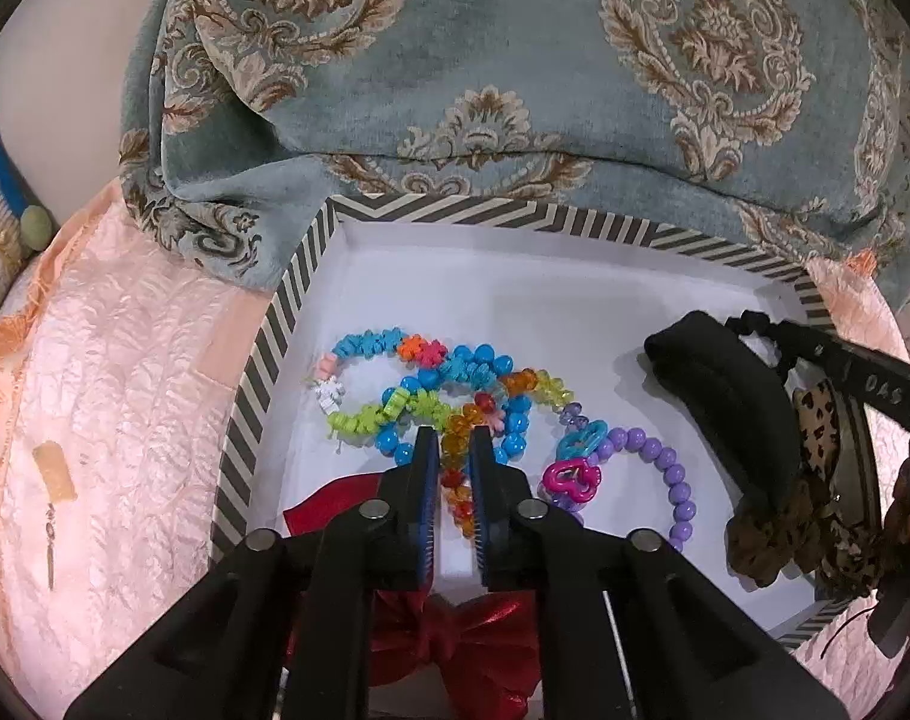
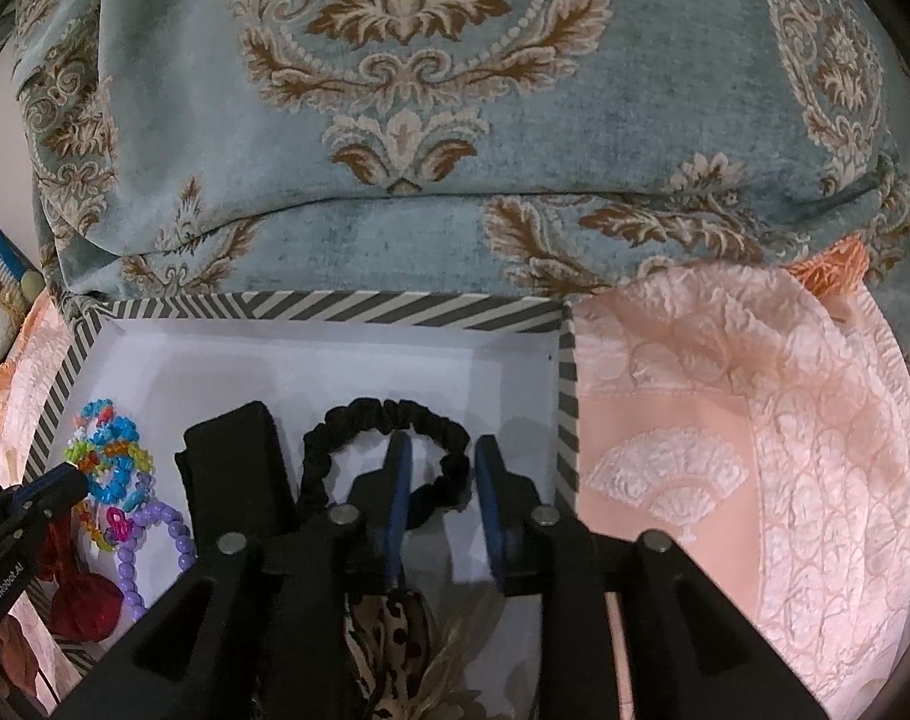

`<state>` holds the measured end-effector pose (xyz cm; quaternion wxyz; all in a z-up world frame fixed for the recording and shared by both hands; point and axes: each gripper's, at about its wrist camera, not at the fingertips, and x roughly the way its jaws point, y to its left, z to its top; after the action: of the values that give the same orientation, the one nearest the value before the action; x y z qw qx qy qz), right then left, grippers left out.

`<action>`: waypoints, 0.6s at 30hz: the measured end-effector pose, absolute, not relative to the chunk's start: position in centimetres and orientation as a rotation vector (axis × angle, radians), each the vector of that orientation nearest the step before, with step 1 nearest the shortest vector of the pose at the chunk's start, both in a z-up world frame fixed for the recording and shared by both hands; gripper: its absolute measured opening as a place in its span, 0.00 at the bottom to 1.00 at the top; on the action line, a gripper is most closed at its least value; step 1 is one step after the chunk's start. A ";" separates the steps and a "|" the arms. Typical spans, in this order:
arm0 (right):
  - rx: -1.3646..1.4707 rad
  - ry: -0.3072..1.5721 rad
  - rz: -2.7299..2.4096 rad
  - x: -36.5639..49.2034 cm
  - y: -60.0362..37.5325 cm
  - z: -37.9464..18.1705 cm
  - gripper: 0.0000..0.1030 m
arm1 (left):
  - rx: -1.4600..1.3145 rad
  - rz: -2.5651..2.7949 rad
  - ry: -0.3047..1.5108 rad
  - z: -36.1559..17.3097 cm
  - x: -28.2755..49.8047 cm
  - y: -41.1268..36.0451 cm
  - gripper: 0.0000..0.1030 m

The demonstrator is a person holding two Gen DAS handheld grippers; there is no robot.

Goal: Organize jewelry
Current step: 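Carry the rainbow bracelet and black scrunchie into the tray and open both tools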

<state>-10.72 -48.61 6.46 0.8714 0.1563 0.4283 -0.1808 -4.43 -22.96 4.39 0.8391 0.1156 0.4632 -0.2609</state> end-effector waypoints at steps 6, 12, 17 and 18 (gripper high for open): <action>0.368 0.845 -0.353 -12.3 -49.0 8.3 0.33 | 0.185 -0.589 1.018 5.4 -4.6 -22.1 0.05; 0.366 0.786 -0.333 -15.7 -48.9 11.2 0.42 | 0.091 -0.631 1.024 7.8 -5.3 -20.0 0.12; 0.330 0.757 -0.334 -19.2 -48.3 13.1 0.46 | 0.083 -0.635 1.014 9.1 -6.8 -18.1 0.13; 0.328 0.754 -0.334 -19.8 -48.3 13.3 0.46 | 0.082 -0.637 1.014 9.3 -7.2 -17.7 0.13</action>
<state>-19.76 -48.29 13.32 0.9032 0.1588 0.3646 -0.1615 -7.16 -17.66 9.26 0.8252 0.0388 0.4772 -0.2996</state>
